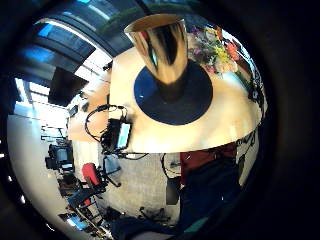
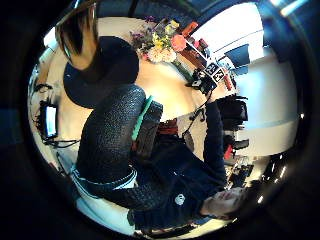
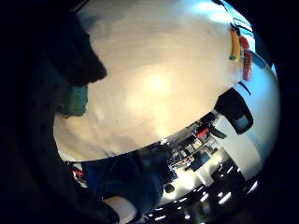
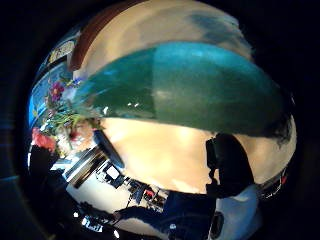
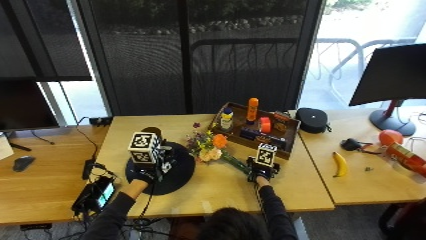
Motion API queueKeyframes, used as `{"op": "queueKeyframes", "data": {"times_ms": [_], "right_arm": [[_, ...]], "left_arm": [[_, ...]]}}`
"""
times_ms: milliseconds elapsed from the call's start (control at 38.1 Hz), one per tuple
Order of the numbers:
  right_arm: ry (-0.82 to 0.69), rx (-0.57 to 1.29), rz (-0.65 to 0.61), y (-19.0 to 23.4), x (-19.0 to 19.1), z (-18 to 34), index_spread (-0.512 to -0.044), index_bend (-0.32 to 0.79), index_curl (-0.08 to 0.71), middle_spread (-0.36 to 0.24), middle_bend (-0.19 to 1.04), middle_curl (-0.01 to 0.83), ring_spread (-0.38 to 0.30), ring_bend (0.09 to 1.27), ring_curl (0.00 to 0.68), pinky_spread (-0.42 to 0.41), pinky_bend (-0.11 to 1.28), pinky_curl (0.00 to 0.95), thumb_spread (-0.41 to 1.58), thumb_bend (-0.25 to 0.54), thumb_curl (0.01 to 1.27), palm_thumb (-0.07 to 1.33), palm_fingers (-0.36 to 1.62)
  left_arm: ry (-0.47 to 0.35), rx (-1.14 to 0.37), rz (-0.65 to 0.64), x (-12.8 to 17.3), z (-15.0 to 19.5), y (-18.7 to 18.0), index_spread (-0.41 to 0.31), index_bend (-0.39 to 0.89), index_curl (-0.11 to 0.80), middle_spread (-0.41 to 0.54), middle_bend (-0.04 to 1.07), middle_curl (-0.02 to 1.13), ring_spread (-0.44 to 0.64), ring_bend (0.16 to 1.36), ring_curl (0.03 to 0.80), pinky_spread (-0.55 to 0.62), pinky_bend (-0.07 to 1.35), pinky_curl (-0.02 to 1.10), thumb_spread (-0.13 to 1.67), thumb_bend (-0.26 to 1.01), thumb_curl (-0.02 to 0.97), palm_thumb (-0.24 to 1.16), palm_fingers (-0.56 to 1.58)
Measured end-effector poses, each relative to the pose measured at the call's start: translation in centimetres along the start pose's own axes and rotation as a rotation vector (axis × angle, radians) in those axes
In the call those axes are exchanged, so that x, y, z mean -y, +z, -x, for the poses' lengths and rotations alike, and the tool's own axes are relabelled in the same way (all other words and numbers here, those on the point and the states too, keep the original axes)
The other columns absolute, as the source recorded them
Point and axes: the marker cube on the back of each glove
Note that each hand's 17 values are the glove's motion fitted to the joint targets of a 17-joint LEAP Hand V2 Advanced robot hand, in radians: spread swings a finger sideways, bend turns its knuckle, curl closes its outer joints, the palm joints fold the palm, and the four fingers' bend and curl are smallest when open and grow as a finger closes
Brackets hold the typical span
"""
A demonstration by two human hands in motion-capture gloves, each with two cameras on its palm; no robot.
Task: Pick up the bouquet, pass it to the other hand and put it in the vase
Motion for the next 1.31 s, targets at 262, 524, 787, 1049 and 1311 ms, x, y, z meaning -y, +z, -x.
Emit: {"op": "queueKeyframes", "data": {"times_ms": [262, 524, 787, 1049, 1311], "right_arm": [[0.054, 0.089, -0.072, 1.2, -0.9, 0.8, -0.274, 0.24, 0.27, -0.231, 0.31, 0.43, -0.251, 0.55, 0.371, -0.009, 0.27, 0.308, 0.9, 0.014, 0.48, 1.02, 0.9], [0.104, 0.276, -0.069, 1.8, 0.1, 0.8, -0.258, 0.37, 0.388, -0.209, 0.36, 0.494, -0.247, 0.53, 0.421, -0.272, 0.31, 0.357, 0.94, 0.065, 0.53, 1.17, 1.23], [-0.201, 0.734, -0.022, -0.6, -0.9, 3.1, -0.252, 0.4, 0.463, -0.204, 0.41, 0.547, -0.247, 0.55, 0.469, -0.288, 0.39, 0.413, 0.96, 0.06, 0.53, 1.22, 1.25], [-0.03, 0.832, -0.155, -6.6, -4.5, 3.4, -0.248, 0.48, 0.529, -0.206, 0.44, 0.593, -0.253, 0.52, 0.49, -0.304, 0.36, 0.429, 0.47, -0.013, 0.63, 1.23, 1.2], [-0.541, 1.143, -0.042, -8.8, -8.7, 9.0, -0.246, 0.49, 0.571, -0.207, 0.45, 0.624, -0.254, 0.51, 0.512, -0.319, 0.36, 0.442, 0.2, -0.019, 0.68, 1.23, 1.21]], "left_arm": [[0.013, -0.003, 0.017, -0.8, -1.0, -0.1, -0.039, 0.13, 0.243, 0.262, 0.19, 0.31, 0.41, 0.6, 0.248, 0.43, 0.45, 0.33, 1.16, -0.02, 0.285, 0.18, -0.03], [0.018, 0.006, 0.013, -0.6, -1.0, -0.2, -0.039, 0.13, 0.244, 0.262, 0.19, 0.31, 0.41, 0.59, 0.25, 0.43, 0.45, 0.33, 1.16, -0.02, 0.283, 0.18, -0.03], [0.014, -0.031, 0.08, 0.9, -1.3, 1.3, -0.031, 0.15, 0.254, 0.262, 0.18, 0.31, 0.41, 0.59, 0.25, 0.42, 0.44, 0.33, 1.16, -0.02, 0.281, 0.19, -0.02], [0.084, -0.505, 0.211, 3.4, -6.1, 0.3, -0.028, 0.16, 0.277, 0.261, 0.18, 0.31, 0.41, 0.58, 0.249, 0.42, 0.44, 0.33, 1.17, -0.01, 0.286, 0.21, 0.0], [0.069, -1.15, 0.326, 6.5, -11.6, -1.8, 0.008, 0.08, 0.251, 0.24, 0.24, 0.33, 0.39, 0.57, 0.244, 0.41, 0.55, 0.35, 1.14, 0.01, 0.321, 0.35, 0.12]]}}
